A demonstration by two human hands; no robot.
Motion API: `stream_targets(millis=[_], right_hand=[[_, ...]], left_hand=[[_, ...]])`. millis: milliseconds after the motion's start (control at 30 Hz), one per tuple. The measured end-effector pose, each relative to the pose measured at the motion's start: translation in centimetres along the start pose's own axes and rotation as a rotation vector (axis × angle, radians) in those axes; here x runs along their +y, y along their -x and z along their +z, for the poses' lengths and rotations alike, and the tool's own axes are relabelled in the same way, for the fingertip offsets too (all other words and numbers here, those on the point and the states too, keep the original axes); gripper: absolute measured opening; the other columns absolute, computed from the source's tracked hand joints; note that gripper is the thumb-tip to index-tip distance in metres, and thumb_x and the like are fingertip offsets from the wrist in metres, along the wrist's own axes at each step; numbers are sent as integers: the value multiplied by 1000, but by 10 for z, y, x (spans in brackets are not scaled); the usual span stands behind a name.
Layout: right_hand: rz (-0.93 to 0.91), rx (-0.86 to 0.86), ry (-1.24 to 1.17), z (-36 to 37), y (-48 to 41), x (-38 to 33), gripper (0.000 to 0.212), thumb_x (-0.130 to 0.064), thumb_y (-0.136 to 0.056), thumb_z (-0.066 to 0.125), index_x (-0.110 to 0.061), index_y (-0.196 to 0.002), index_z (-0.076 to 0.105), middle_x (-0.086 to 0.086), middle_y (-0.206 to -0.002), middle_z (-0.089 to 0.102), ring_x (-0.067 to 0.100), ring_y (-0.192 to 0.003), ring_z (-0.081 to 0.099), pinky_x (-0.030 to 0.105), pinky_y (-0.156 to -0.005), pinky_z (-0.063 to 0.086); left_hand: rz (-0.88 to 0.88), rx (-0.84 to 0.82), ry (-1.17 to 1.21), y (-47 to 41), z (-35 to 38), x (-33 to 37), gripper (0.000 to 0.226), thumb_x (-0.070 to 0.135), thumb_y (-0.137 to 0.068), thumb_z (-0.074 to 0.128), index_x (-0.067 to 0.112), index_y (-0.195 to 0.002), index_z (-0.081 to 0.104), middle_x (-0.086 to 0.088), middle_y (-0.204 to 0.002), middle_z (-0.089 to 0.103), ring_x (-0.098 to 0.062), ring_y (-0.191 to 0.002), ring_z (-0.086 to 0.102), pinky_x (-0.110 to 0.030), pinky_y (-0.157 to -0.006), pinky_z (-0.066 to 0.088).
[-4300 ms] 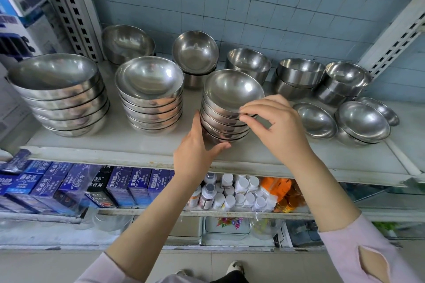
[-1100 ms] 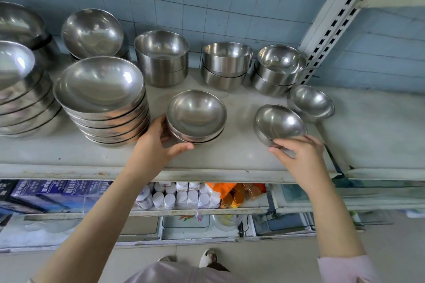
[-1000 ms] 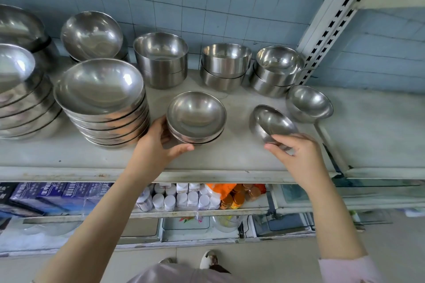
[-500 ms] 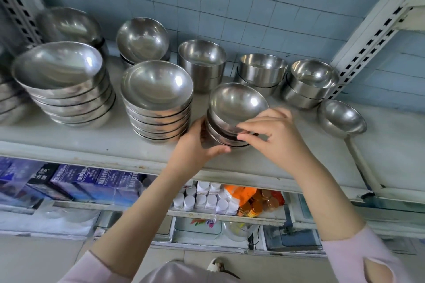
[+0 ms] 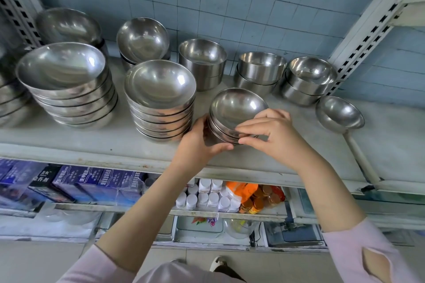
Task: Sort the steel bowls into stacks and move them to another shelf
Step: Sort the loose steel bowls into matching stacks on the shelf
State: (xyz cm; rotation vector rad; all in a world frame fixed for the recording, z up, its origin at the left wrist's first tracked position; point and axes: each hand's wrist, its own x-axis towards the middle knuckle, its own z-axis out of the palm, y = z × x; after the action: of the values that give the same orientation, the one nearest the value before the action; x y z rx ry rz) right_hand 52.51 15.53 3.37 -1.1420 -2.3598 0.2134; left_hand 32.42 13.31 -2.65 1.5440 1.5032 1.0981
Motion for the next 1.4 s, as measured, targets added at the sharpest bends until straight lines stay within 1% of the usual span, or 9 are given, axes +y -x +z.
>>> stream_targets(millis=[167,300,367,467,600,833,1033,1233,1400], right_hand=[[59,71,-92,-19,6,3,47,-55,-80,66,-35,-122,67,-29,-117,60,-6,-110,48,27,-106,29],[423,393,-169,-61,40,65,47,-37,-80,77,-23,-124,67,-8,-124,66,8,-120,57,28,-108,41],[626,402,-122,-73,60,103,52,-44,-77,78,-23,-123,68,-1,-122,68,14,-114,61,38,-105,46],[774,256,-125,-73,79,137,48,-31,-82,77,-19,-127,66,-6,-102,68,6,-90,57,24,-90,42],[735,275,-106,-64,84,156,46,-18,-84,76,-14,-129,64,-6,-114,61,11,-102,54,20,-91,39],[687,429,1,-56,85,155,17,-12,-81,78,-10,-97,77,13,-92,75,18,-72,61,6,-68,43],[421,542,-223,-69,60,54,24,-15,-79,79,-33,-92,71,-9,-86,72,6,-75,65,12,-74,48],[101,426,-169,-38,19,-21,12,-10,-78,80,-13,-89,78,-14,-82,68,9,-78,61,18,-76,50],[35,375,-90,-10,13,-25,10,-16,-79,79,-13,-88,79,-10,-79,71,9,-79,60,25,-73,51]], left_hand=[[-4,-16,-18,1,-1,1,97,50,-58,85,15,-140,45,4,-124,65,-11,-115,61,-26,-99,48],[-3,-4,-80,2,-1,1,95,46,-61,84,13,-140,43,5,-119,64,-8,-109,58,-17,-89,40],[4,9,-90,3,0,2,97,48,-58,82,12,-140,44,6,-116,63,-6,-106,57,-17,-88,39],[-7,33,-121,2,3,4,91,39,-61,86,12,-138,45,12,-108,59,-2,-103,54,-15,-88,37],[-25,41,-135,0,6,3,87,36,-62,87,13,-136,47,12,-105,60,-4,-101,56,-20,-89,39],[-41,19,-94,0,6,4,89,44,-57,84,17,-134,48,18,-102,62,-1,-102,60,-18,-90,41],[-23,6,-82,1,5,7,96,49,-56,82,15,-138,46,11,-113,63,-5,-107,60,-19,-91,42],[-40,-14,-40,1,0,6,109,70,-47,75,19,-139,44,5,-124,66,-10,-114,62,-35,-101,49],[-1,-11,-45,2,0,7,102,60,-54,78,16,-140,44,3,-125,66,-12,-115,61,-31,-100,48]])
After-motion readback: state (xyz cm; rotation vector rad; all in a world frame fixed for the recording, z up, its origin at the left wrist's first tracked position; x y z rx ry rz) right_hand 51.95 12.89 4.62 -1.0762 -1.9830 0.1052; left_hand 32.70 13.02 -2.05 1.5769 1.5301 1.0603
